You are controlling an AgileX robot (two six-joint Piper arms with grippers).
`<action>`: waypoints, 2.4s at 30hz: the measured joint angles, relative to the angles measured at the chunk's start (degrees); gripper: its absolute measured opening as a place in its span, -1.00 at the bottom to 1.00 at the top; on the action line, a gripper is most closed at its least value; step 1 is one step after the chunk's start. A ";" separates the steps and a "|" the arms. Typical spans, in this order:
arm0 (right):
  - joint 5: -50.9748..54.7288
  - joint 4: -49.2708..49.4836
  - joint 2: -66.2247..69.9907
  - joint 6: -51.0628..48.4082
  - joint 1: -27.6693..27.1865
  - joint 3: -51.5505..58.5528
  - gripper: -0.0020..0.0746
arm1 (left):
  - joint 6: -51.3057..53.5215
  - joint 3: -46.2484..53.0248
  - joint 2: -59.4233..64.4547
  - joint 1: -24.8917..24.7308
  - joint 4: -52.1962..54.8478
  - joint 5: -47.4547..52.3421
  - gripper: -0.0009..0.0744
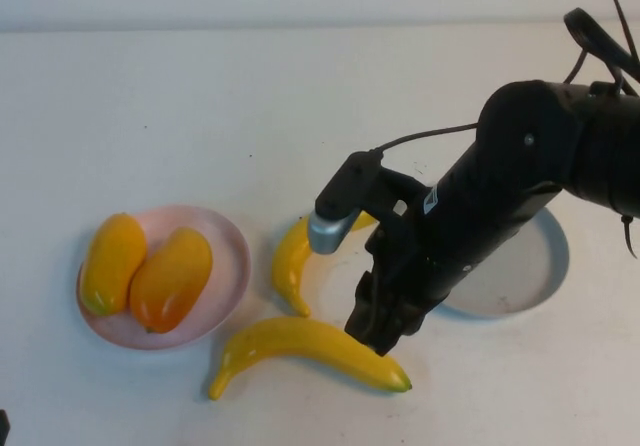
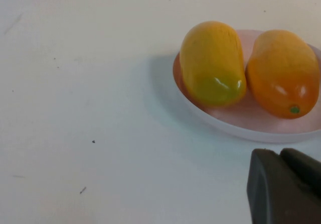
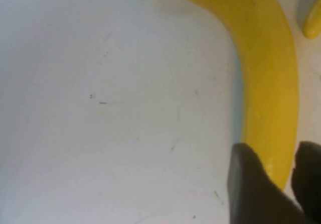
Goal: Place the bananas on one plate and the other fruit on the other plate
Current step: Put another type of fruit in the right plate
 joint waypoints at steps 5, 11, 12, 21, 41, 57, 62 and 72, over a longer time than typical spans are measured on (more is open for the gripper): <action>0.13 -0.68 1.10 -5.19 0.00 -0.70 -0.04 | 0.00 0.00 0.00 0.00 0.00 0.00 -0.98; -2.40 -0.17 3.55 -7.43 1.75 -1.45 0.12 | 0.00 0.00 0.00 0.00 0.00 0.00 -0.98; -2.83 -0.12 4.27 -7.47 2.33 -1.70 0.12 | 0.00 0.00 0.00 0.00 0.00 0.00 -0.98; -5.97 -1.23 9.67 -7.57 4.23 -2.85 0.13 | 0.00 0.00 0.00 0.00 0.00 0.00 -0.98; -12.49 -5.87 15.39 -7.59 4.36 -2.99 -0.15 | 0.00 0.00 0.00 0.00 0.00 0.00 -0.98; 7.13 -8.08 14.86 -0.62 4.45 -13.27 -0.16 | 0.00 0.00 0.00 0.00 0.00 0.00 -0.98; 11.27 -20.53 11.72 18.51 3.78 -18.74 -0.16 | 0.00 0.00 0.00 0.00 0.00 0.00 -0.98; 13.57 -31.67 11.62 37.81 -13.28 -19.86 -0.16 | 0.00 0.00 0.00 0.00 0.00 0.00 -0.98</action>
